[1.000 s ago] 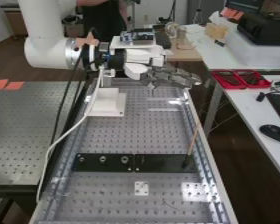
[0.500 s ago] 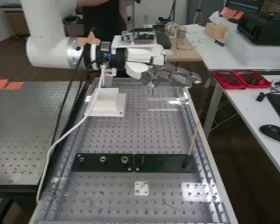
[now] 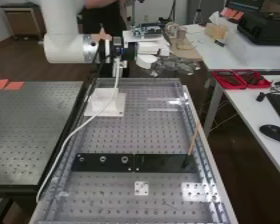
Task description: Grab the drill bit and place it in the clear container
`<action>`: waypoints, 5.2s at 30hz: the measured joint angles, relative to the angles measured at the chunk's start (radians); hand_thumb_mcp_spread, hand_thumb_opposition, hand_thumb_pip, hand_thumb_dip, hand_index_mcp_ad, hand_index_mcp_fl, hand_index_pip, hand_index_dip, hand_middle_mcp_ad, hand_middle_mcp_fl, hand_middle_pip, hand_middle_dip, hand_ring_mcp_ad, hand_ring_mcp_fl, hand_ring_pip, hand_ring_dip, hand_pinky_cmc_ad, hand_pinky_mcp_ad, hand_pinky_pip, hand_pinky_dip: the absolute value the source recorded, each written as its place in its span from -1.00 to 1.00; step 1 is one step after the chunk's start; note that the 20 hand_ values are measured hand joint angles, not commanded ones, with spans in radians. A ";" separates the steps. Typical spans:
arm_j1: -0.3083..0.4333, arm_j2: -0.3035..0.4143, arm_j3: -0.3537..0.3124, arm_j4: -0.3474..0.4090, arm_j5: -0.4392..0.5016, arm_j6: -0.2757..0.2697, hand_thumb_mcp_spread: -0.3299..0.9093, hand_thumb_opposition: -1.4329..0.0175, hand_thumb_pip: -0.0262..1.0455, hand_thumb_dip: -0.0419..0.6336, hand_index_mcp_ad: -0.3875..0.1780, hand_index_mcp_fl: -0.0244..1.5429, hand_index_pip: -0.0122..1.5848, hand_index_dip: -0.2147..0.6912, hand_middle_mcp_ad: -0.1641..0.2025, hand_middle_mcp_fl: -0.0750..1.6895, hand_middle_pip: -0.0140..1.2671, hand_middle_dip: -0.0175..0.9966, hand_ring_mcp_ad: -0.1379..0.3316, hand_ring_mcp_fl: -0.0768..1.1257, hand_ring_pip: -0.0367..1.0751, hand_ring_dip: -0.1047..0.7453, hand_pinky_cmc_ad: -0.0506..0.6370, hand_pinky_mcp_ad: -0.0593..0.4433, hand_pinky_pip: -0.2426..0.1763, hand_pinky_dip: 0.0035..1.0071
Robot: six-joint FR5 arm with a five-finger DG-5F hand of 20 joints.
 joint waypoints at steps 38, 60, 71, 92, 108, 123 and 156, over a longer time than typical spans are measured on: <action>0.086 -0.226 0.136 -0.029 0.098 0.090 0.37 -0.34 -0.03 -0.09 -0.01 0.16 0.33 0.07 0.27 -0.44 -0.78 -0.62 0.27 -0.80 -0.74 -0.60 -0.04 0.04 -0.12 -0.62; 0.080 -0.228 0.150 -0.064 0.089 0.093 0.37 -0.35 -0.11 -0.08 -0.01 0.17 0.30 0.09 0.27 -0.44 -0.78 -0.62 0.27 -0.81 -0.74 -0.60 -0.04 0.04 -0.12 -0.62; 0.075 -0.228 0.158 -0.097 0.090 0.094 0.28 -0.24 0.22 -0.07 -0.05 -0.36 -0.04 0.03 0.27 -0.58 -0.80 -0.63 0.28 -0.84 -0.76 -0.61 0.01 0.04 -0.13 -0.62; -0.007 0.046 0.044 -0.134 0.107 -0.005 -0.06 -0.03 -0.24 -0.50 0.12 -0.63 -0.80 0.02 0.27 -0.67 -0.80 -0.63 0.30 -0.84 -0.76 -0.60 0.15 0.24 -0.28 -0.33; -0.049 0.233 -0.025 -0.196 0.125 0.022 -0.14 0.08 -0.46 -0.81 0.17 -0.77 -0.88 0.19 0.30 -0.79 -0.79 -0.64 0.49 -0.84 -0.77 -0.65 0.45 0.54 -0.35 -0.30; -0.031 0.288 -0.070 -0.178 0.184 -0.035 -0.14 0.10 -0.55 -0.80 0.19 -0.81 -0.88 0.20 0.37 -0.81 -0.76 -0.66 0.58 -0.84 -0.76 -0.68 0.54 0.62 -0.34 -0.35; -0.028 0.284 -0.067 -0.169 0.166 -0.052 -0.12 0.10 -0.54 -0.80 0.16 -0.77 -0.88 0.17 0.35 -0.76 -0.77 -0.69 0.58 -0.85 -0.76 -0.68 0.54 0.62 -0.34 -0.35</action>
